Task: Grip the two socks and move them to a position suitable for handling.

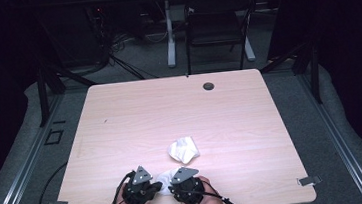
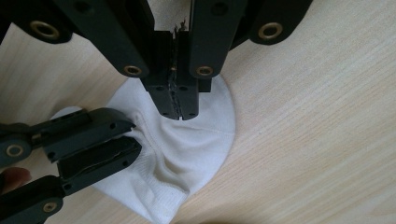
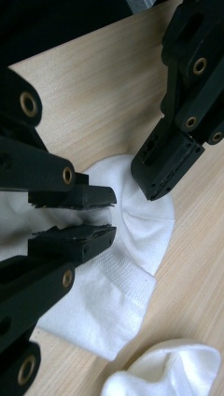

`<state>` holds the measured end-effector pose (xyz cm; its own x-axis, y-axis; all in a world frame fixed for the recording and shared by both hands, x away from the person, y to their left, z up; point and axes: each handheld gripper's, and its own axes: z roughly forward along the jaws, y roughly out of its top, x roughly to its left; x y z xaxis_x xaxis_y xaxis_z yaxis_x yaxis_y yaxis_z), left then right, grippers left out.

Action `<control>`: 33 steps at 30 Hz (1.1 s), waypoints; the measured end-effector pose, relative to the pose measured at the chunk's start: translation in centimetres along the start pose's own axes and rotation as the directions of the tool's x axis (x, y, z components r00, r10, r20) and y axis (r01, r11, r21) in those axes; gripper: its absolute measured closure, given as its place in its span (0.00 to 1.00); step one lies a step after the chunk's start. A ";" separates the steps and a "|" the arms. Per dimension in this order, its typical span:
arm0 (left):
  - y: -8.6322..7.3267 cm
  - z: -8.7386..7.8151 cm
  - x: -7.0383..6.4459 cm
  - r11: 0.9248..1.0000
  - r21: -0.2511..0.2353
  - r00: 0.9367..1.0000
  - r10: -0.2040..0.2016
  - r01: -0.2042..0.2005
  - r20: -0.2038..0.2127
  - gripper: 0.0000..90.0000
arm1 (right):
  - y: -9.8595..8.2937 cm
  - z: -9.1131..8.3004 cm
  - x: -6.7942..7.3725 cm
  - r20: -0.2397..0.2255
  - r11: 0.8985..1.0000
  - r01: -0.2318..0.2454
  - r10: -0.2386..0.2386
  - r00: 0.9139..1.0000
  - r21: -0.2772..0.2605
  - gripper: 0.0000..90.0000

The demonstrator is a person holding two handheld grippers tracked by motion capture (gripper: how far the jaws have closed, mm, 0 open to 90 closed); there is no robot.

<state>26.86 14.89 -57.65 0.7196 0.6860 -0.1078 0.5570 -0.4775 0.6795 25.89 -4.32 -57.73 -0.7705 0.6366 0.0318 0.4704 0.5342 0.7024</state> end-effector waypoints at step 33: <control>0.0 -0.1 0.2 1.000 0.004 1.000 -0.013 0.012 0.015 0.99 | -1.6 -6.8 -3.7 0.055 0.983 -0.154 0.160 0.986 -0.100 0.95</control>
<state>26.94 15.04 -57.63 0.7186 0.6837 -0.1271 0.5677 -0.4713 0.6750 25.10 -11.33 -54.08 -0.6608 0.7432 0.1044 0.5379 0.3720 0.7565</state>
